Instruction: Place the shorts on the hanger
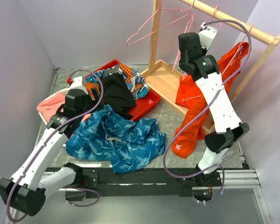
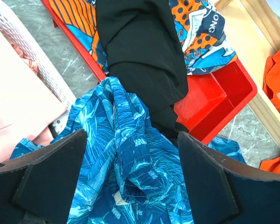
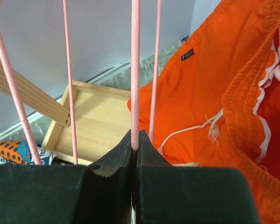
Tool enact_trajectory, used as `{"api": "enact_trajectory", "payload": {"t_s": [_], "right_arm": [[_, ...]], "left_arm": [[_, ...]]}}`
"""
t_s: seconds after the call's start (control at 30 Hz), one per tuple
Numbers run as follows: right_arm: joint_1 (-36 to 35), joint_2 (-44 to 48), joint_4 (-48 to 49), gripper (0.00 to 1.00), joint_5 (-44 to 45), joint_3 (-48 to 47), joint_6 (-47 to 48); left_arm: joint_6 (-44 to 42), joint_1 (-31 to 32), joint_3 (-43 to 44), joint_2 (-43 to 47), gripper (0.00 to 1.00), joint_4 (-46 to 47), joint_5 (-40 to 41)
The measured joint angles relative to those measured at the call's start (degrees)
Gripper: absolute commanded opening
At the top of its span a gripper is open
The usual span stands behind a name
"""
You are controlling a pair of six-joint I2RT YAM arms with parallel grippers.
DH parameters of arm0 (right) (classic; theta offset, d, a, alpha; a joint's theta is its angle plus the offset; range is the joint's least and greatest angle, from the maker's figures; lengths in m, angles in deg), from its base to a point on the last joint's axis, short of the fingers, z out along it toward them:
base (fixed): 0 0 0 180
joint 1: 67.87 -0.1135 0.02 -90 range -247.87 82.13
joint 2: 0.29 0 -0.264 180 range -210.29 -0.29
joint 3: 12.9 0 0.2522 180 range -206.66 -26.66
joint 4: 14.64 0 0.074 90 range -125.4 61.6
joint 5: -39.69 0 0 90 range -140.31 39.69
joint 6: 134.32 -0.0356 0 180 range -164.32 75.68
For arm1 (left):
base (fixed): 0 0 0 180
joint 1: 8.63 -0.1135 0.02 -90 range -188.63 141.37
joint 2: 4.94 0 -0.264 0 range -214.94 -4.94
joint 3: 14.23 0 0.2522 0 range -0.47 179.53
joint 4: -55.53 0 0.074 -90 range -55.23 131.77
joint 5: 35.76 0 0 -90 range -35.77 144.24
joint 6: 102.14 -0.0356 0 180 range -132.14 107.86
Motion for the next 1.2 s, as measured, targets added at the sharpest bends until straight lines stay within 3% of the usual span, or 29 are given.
{"api": "enact_trajectory", "payload": {"t_s": [0.37, 0.7, 1.2], "right_arm": [[-3.19, 2.78, -0.59, 0.00, 2.25, -0.66, 0.00], [-8.90, 10.69, 2.91, 0.00, 7.98, 8.70, 0.63], [-5.25, 6.80, 8.55, 0.00, 7.41, 7.28, 8.55]], "left_arm": [[0.00, 0.00, -0.57, 0.00, 0.85, 0.00, 0.04], [-0.13, 0.00, -0.83, 0.02, 0.87, 0.00, 0.07], [-0.20, 0.00, -0.90, 0.17, 0.87, 0.00, 0.07]]}}
